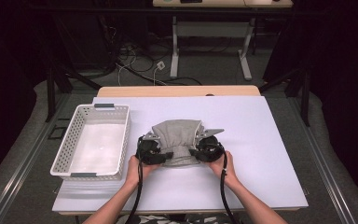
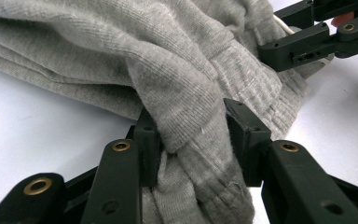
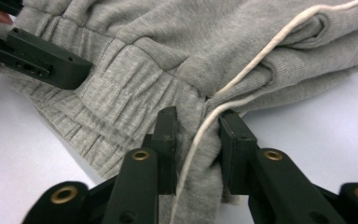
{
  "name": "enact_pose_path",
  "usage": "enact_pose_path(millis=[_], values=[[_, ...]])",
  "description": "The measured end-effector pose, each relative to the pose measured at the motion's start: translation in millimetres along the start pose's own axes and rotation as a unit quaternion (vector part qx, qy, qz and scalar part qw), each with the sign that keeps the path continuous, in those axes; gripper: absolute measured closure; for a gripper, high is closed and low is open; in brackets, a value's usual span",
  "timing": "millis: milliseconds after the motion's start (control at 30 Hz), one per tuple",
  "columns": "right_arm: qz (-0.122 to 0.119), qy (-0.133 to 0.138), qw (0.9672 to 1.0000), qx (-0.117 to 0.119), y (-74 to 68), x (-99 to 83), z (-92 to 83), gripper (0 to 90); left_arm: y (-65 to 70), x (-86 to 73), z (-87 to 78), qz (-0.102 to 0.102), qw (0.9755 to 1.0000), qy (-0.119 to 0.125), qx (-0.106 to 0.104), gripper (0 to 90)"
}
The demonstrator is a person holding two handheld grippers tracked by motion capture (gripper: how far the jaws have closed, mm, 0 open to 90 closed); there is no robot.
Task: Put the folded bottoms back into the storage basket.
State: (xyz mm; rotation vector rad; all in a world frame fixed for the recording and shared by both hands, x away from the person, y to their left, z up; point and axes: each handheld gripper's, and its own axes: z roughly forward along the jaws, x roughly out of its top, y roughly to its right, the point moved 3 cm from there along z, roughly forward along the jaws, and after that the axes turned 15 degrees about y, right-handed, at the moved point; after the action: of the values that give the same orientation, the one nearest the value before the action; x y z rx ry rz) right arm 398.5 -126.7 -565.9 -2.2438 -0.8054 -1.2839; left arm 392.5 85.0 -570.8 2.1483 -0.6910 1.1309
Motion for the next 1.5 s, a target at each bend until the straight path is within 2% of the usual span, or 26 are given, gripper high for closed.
enact_pose_path(millis=[100,267,467,533,567,733,967,1067,1267,1367,1500], values=[[-0.006,-0.002,1.0,-0.002,-1.0,0.7,-0.6,72.3,0.3,0.3,-0.1,0.002,1.0,-0.001,0.0,61.0],[-0.001,-0.001,1.0,-0.001,0.2,-0.1,-0.3,71.9,0.1,-0.3,0.6,0.005,1.0,-0.003,0.002,60.6],[0.014,-0.002,0.9999,0.0,2.3,-1.6,0.7,69.3,-0.8,-1.5,2.4,-0.005,1.0,-0.006,0.004,57.9],[0.018,-0.002,0.9998,0.001,2.7,-2.0,0.9,68.6,0.0,-1.6,2.6,-0.005,0.9999,-0.007,0.005,57.6],[0.023,-0.002,0.9997,0.004,3.7,-2.5,1.3,67.7,0.7,-1.4,2.9,0.001,0.9999,-0.008,0.007,57.4],[0.033,0.001,0.9995,0.004,4.9,-3.6,2.4,66.2,0.4,-2.0,3.1,-0.003,1.0,-0.006,0.007,57.7],[0.033,0.005,0.9994,0.005,4.5,-3.6,2.7,69.8,0.6,-2.7,2.8,-0.006,1.0,0.0,0.007,60.6],[0.025,0.003,0.9997,0.001,3.0,-2.8,1.5,71.7,1.3,-2.0,2.4,-0.001,1.0,0.003,0.007,61.2],[-0.01,0.01,0.9999,-0.008,-2.1,0.0,-0.5,74.1,3.3,0.5,0.5,0.015,0.9998,0.01,0.006,62.8],[-0.017,0.011,0.9997,-0.01,-3.2,1.2,-1.6,74.4,5.3,2.7,-1.2,0.028,0.9995,0.014,0.007,63.2],[-0.024,0.015,0.9995,-0.013,-4.5,3.0,-3.0,74.6,6.9,4.7,-2.7,0.034,0.9992,0.019,0.006,63.4]])
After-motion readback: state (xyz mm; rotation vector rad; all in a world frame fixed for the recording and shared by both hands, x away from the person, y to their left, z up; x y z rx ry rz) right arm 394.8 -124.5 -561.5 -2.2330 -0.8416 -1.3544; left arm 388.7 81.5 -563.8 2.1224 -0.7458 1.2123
